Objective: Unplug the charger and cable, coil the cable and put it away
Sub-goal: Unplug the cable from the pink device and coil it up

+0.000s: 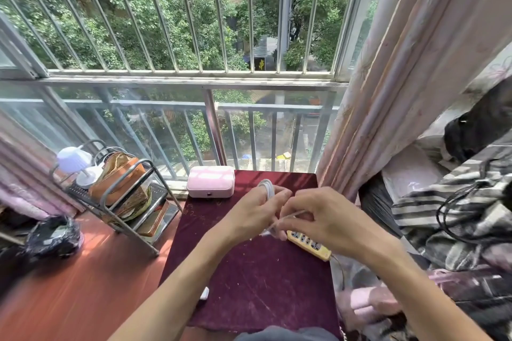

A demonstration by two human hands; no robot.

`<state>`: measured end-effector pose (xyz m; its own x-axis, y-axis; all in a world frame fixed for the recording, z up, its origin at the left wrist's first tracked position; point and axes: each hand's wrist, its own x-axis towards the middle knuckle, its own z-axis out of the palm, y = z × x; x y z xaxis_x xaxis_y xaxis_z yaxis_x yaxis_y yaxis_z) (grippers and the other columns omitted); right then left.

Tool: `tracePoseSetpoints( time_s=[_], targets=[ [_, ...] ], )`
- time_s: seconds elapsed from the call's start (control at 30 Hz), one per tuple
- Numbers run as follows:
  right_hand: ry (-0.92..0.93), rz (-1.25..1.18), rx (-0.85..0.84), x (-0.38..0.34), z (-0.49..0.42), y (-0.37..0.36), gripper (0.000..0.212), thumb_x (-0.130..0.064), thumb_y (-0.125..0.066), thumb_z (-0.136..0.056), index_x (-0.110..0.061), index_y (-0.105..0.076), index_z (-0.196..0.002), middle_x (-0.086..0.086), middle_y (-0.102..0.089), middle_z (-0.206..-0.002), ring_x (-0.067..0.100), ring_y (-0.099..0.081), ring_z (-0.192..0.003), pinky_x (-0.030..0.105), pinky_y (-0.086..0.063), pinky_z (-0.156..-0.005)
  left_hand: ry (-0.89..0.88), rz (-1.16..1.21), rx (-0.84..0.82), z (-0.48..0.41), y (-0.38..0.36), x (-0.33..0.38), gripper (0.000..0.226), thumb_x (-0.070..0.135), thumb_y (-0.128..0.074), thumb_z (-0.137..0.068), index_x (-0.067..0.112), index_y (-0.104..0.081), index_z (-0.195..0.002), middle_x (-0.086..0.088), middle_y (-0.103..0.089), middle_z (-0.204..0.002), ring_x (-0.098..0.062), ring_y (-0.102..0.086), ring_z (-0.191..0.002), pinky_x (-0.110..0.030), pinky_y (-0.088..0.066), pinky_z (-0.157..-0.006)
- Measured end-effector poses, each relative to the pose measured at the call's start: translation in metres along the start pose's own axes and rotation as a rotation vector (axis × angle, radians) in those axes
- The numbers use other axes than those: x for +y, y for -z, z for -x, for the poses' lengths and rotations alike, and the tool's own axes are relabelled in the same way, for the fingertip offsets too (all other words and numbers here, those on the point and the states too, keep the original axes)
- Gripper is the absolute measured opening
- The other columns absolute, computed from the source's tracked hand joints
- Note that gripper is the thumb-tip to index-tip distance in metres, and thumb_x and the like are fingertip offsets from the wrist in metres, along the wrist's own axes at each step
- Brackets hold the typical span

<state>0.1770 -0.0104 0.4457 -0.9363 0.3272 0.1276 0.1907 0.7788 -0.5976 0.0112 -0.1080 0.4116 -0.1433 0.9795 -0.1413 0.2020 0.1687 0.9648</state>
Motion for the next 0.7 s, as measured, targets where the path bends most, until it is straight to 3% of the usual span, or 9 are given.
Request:
tracePoseSetpoints(
  time_s=[0.1,0.2,0.33,0.5,0.57,0.63,0.7],
  targets=[
    [0.013,-0.151,0.047,0.007,-0.012,0.019,0.006,-0.043,-0.082,-0.087,-0.037,-0.081,-0.09,-0.024,-0.068,-0.08,0.0,-0.066,-0.071,0.011,-0.046,-0.063,0.03,0.101,-0.121,0.004,-0.006,0.003,0.072,0.068,-0.022,-0.101,0.019,-0.071,-0.119,-0.016,-0.078,-0.079,-0.015,-0.057,-0.036,-0.018,-0.042,-0.037],
    [0.008,-0.284,0.088,0.02,-0.024,0.026,0.003,-0.029,-0.086,-0.086,-0.028,-0.084,-0.088,-0.027,-0.07,-0.073,-0.005,-0.066,-0.065,0.007,-0.046,-0.065,0.089,0.286,-0.199,0.009,-0.011,0.003,0.099,0.085,-0.014,-0.089,0.008,-0.072,-0.115,-0.016,-0.071,-0.064,-0.011,-0.041,-0.029,-0.017,-0.034,-0.034],
    [0.012,-0.494,0.046,0.037,-0.032,0.021,0.007,-0.012,-0.079,-0.091,-0.01,-0.083,-0.096,-0.021,-0.076,-0.073,-0.006,-0.069,-0.069,0.009,-0.051,-0.07,0.039,0.365,-0.187,0.013,-0.015,0.008,0.085,0.078,-0.024,-0.095,0.01,-0.075,-0.101,0.0,-0.045,-0.041,-0.009,-0.03,-0.027,-0.017,-0.03,-0.036],
    [0.052,-0.804,0.069,0.036,-0.035,0.006,0.025,-0.027,-0.073,-0.09,-0.006,-0.079,-0.102,0.002,-0.081,-0.088,0.012,-0.074,-0.084,0.022,-0.058,-0.079,-0.007,0.692,-0.299,0.017,-0.015,0.018,0.063,0.058,-0.035,-0.104,0.004,-0.065,-0.092,0.008,-0.038,-0.037,-0.003,-0.028,-0.024,-0.016,-0.021,-0.032],
    [0.011,-0.889,0.138,0.036,-0.035,-0.004,0.028,-0.025,-0.068,-0.092,-0.003,-0.076,-0.108,0.007,-0.074,-0.079,0.014,-0.068,-0.073,0.02,-0.051,-0.068,-0.039,0.85,-0.331,0.018,-0.013,0.022,0.055,0.049,-0.035,-0.106,0.003,-0.06,-0.089,0.009,-0.039,-0.036,-0.002,-0.031,-0.024,-0.019,-0.016,-0.031],
    [-0.093,-0.937,0.209,0.037,-0.034,-0.016,0.028,-0.024,-0.061,-0.096,-0.004,-0.075,-0.111,0.02,-0.05,-0.067,0.015,-0.048,-0.057,0.024,-0.032,-0.052,-0.068,0.999,-0.327,0.017,-0.01,0.026,0.05,0.043,-0.034,-0.107,0.004,-0.058,-0.086,0.008,-0.041,-0.036,-0.004,-0.029,-0.023,-0.023,-0.015,-0.031],
    [-0.186,-0.968,0.244,0.037,-0.031,-0.03,0.022,-0.022,-0.056,-0.103,-0.012,-0.073,-0.113,0.014,-0.043,-0.063,0.007,-0.037,-0.046,0.02,-0.027,-0.043,-0.094,1.092,-0.287,0.015,-0.005,0.03,0.05,0.04,-0.031,-0.108,0.005,-0.058,-0.085,0.007,-0.043,-0.037,-0.006,-0.028,-0.023,-0.025,-0.015,-0.032]
  ],
)
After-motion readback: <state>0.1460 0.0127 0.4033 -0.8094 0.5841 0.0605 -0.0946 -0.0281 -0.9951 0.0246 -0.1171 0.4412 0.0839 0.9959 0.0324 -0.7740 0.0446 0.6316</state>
